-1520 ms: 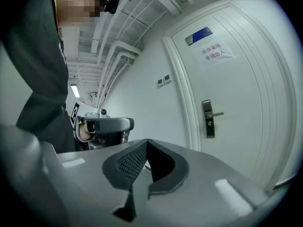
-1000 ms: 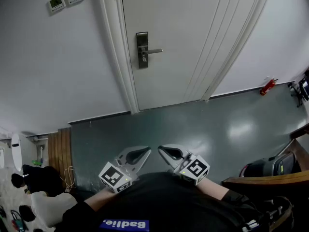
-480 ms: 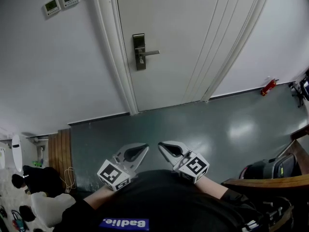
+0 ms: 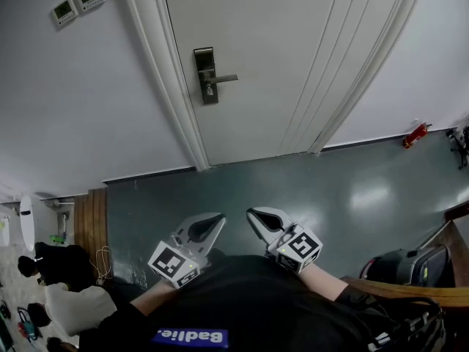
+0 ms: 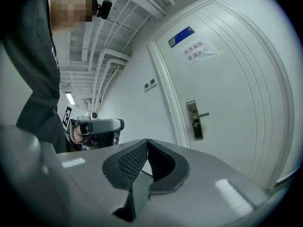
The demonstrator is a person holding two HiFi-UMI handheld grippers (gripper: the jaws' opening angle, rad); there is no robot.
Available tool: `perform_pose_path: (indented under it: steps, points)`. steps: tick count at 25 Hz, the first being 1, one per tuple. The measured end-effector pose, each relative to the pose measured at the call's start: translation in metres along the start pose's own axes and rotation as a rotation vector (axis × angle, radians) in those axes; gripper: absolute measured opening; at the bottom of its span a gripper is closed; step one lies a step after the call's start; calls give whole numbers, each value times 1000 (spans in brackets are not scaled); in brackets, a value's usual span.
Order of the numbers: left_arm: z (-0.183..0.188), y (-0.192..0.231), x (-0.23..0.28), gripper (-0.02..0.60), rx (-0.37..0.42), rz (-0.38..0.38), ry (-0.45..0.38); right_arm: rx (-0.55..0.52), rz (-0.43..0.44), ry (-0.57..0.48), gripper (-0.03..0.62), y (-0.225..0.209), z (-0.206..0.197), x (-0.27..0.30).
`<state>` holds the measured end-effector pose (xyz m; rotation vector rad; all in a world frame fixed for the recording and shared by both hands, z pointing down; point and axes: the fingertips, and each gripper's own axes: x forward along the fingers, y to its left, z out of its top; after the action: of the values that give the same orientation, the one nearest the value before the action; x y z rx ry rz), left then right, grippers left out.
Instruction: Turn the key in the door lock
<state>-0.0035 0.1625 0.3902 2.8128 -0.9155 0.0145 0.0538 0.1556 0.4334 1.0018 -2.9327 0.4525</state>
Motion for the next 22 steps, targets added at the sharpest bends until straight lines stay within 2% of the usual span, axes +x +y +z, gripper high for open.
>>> perform_pose_path:
  steps: [7, 14, 18, 22]
  points:
    - [2, 83, 28, -6, 33, 3, -8, -31, -58, 2, 3, -52, 8, 60]
    - [21, 176, 53, -6, 100, -59, 9, -22, -138, 10, 3, -93, 31, 139]
    - [25, 209, 67, -6, 134, -103, 26, -25, -170, 15, 3, -110, 38, 169]
    - [24, 230, 83, -6, 132, -110, 31, -10, -179, 25, 3, -128, 41, 185]
